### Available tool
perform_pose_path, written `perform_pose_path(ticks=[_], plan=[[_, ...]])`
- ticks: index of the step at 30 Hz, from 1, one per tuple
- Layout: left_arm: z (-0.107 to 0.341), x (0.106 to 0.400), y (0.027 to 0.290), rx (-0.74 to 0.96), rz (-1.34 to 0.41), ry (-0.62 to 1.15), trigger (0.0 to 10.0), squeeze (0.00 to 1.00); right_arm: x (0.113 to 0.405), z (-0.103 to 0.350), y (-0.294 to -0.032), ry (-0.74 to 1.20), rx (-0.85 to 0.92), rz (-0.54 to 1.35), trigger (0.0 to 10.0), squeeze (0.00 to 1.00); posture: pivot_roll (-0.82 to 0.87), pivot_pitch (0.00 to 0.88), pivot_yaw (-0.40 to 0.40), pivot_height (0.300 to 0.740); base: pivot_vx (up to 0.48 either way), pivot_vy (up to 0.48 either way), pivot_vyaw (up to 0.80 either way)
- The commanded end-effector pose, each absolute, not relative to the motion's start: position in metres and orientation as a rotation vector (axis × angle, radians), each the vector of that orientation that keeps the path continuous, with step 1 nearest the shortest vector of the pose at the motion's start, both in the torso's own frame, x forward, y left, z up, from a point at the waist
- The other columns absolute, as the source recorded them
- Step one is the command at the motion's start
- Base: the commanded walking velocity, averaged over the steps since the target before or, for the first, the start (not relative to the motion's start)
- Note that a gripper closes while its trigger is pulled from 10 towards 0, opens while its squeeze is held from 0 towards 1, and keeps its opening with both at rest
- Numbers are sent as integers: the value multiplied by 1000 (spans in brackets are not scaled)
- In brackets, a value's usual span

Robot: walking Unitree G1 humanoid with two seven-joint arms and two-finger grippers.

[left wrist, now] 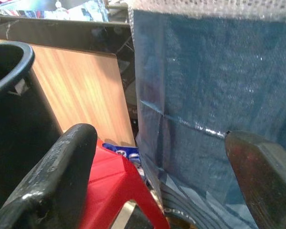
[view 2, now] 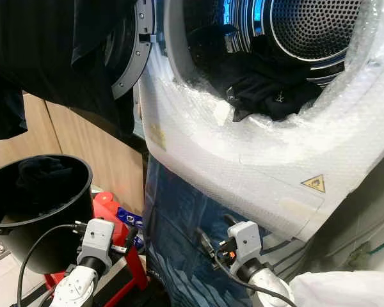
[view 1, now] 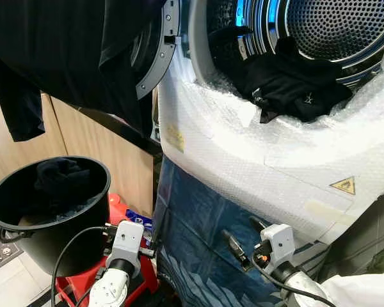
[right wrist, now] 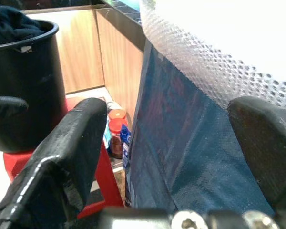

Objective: Clothes washing

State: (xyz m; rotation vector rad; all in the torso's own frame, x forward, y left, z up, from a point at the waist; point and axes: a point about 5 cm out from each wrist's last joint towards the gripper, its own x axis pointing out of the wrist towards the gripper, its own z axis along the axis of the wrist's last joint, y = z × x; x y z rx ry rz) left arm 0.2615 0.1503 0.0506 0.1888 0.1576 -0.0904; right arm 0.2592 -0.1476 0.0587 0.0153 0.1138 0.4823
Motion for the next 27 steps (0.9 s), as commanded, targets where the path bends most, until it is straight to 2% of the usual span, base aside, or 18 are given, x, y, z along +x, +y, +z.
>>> perform_pose_path(ticks=[1,10,27], plan=[[47,259,143,193,-108,168,10000,0,259,57,-151,112,17,451,10000,0,16,0,-61,740,0,0,0],[36,256,142,129,-104,232,10000,0,253,49,-152,127,42,377,10000,0,12,0,-67,740,0,0,0],[32,253,146,89,-80,259,10000,0,246,41,-155,155,61,329,10000,0,16,0,-73,740,0,298,0]])
